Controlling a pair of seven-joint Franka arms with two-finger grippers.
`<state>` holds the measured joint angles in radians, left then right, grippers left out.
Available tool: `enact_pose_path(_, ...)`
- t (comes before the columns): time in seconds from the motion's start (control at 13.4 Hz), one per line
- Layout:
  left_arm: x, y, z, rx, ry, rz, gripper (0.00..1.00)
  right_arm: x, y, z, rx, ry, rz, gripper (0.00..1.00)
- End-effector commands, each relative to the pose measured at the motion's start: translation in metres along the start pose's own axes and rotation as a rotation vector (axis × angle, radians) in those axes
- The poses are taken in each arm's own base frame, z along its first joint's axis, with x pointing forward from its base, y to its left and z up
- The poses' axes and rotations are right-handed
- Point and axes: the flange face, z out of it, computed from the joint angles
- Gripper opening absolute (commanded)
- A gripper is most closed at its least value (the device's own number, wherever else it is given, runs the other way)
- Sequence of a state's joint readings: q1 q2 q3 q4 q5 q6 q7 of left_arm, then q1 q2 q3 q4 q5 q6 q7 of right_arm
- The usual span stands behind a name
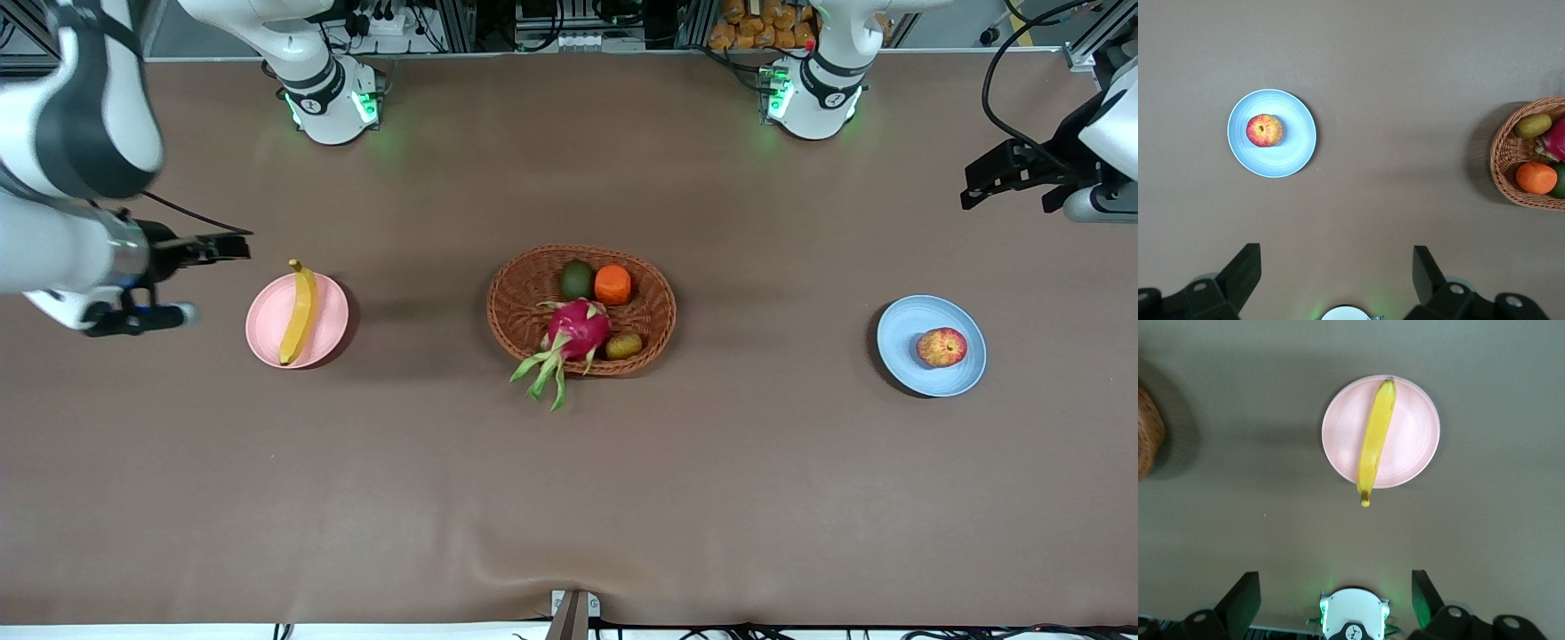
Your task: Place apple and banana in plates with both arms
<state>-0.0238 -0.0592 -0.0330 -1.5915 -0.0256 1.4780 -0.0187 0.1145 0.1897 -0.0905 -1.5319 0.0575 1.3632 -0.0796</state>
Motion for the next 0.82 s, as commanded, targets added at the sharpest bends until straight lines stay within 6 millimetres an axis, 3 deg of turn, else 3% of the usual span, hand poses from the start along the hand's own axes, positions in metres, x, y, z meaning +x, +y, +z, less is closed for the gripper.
enact_pose_path(0.0,-0.001,0.001,-0.002,0.009,-0.001,0.003,1.0,-0.024,0.02,-0.053,-0.008,0.106,0.026,1.0)
enact_pose_path(0.22,-0.002,0.002,-0.004,0.008,0.001,0.003,1.0,-0.057,0.03,-0.091,-0.012,0.214,0.045,1.0)
enact_pose_path(0.52,-0.002,0.002,-0.004,0.01,-0.002,0.003,1.0,-0.094,0.032,-0.085,-0.029,0.344,0.045,1.0)
enact_pose_path(0.67,-0.001,0.002,-0.002,0.009,-0.005,0.003,1.0,-0.094,0.033,-0.084,-0.038,0.365,0.048,1.0)
enact_pose_path(0.74,-0.001,0.002,-0.002,0.01,-0.007,0.003,1.0,-0.094,0.034,-0.096,-0.048,0.385,0.052,1.0)
